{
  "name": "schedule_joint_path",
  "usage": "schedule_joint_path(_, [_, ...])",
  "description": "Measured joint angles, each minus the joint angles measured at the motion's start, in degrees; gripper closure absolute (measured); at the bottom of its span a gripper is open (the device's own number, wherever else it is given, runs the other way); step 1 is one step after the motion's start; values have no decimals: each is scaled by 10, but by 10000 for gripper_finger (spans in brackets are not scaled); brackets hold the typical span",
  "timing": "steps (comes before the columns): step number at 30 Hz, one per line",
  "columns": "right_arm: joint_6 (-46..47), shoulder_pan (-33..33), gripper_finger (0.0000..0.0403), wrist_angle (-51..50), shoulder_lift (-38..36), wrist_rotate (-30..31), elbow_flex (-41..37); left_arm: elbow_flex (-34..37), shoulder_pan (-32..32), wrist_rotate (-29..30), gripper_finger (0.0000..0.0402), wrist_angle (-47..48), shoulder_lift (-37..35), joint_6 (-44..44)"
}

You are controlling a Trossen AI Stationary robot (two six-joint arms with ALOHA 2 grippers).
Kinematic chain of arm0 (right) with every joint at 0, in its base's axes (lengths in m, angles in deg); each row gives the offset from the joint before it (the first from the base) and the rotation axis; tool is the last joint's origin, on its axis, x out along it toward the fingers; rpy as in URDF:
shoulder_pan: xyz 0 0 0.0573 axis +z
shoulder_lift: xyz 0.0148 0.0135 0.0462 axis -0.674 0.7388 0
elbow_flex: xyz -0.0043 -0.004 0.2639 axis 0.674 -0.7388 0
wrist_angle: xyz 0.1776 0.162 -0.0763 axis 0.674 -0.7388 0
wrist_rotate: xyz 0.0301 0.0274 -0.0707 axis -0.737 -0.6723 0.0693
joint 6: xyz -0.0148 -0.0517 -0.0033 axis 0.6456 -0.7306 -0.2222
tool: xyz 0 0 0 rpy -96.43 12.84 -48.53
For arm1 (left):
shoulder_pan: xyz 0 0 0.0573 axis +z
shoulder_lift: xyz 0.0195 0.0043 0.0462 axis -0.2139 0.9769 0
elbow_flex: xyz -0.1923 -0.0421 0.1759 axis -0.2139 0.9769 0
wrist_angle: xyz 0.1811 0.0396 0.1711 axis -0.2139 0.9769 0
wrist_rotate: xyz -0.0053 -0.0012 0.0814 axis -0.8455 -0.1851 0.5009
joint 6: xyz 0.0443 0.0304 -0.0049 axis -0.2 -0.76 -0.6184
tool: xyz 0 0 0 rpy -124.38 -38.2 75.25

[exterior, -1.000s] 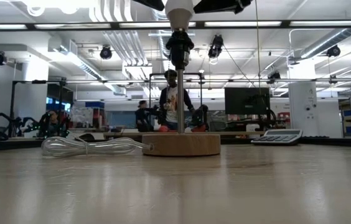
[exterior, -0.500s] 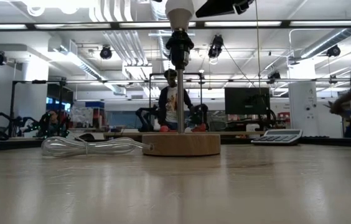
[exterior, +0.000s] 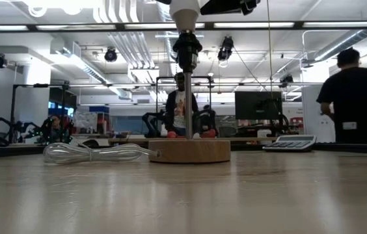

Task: Screw lightbulb
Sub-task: Insert the lightbulb into the brown lamp

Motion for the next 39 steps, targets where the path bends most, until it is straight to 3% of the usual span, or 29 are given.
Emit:
schedule_joint_path(17, [10,26,403,-7,1,-10,0,0,14,8,400,4,1,-3])
schedule_joint_path(25, [11,26,403,-36,-9,68,0,0,-25,17,400,9,-8,1])
schedule_joint_path(39, [-5,16,403,-5,-6,32,0,0,0,3,400,7,0,11])
